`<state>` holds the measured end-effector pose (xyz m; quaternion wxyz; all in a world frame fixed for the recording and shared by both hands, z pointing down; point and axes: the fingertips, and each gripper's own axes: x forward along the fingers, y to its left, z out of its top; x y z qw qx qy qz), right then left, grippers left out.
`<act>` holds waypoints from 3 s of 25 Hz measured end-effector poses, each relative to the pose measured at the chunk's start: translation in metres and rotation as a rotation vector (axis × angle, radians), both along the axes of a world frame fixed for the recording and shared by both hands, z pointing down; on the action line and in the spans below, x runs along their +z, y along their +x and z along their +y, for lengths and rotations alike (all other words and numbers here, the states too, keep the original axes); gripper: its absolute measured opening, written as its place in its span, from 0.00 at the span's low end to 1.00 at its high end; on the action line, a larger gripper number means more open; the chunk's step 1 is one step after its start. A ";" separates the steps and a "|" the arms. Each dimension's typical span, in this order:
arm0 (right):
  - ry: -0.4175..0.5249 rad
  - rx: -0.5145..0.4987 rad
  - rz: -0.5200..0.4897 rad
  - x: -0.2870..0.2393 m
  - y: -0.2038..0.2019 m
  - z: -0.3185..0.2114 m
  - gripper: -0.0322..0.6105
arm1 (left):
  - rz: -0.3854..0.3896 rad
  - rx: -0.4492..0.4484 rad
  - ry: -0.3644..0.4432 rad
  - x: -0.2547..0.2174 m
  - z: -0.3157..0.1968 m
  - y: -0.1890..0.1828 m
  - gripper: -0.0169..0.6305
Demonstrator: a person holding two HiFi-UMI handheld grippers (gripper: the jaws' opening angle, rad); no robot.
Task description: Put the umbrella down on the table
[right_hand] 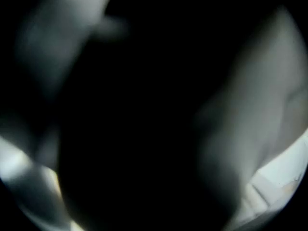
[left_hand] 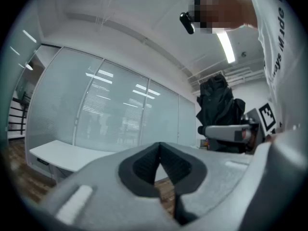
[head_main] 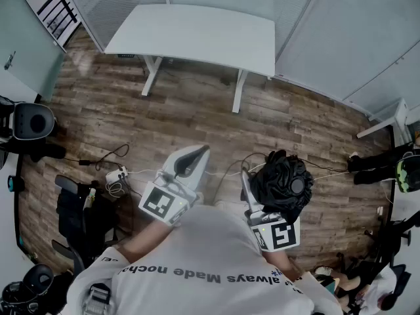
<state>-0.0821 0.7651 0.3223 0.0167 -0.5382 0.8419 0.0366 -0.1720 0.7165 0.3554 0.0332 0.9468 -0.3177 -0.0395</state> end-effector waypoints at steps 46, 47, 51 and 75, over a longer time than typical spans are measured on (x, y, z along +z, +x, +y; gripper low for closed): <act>-0.009 -0.040 -0.055 0.004 0.098 -0.248 0.41 | -0.008 -0.065 0.022 -0.009 -0.242 0.081 0.03; -0.009 -0.046 -0.058 0.003 0.105 -0.256 0.41 | -0.009 -0.068 0.023 -0.009 -0.249 0.090 0.03; -0.008 -0.074 -0.056 0.002 0.128 -0.277 0.41 | -0.010 -0.085 0.039 -0.009 -0.271 0.114 0.03; -0.021 -0.079 -0.043 0.023 0.147 -0.437 0.41 | -0.007 -0.099 0.028 0.012 -0.433 0.131 0.03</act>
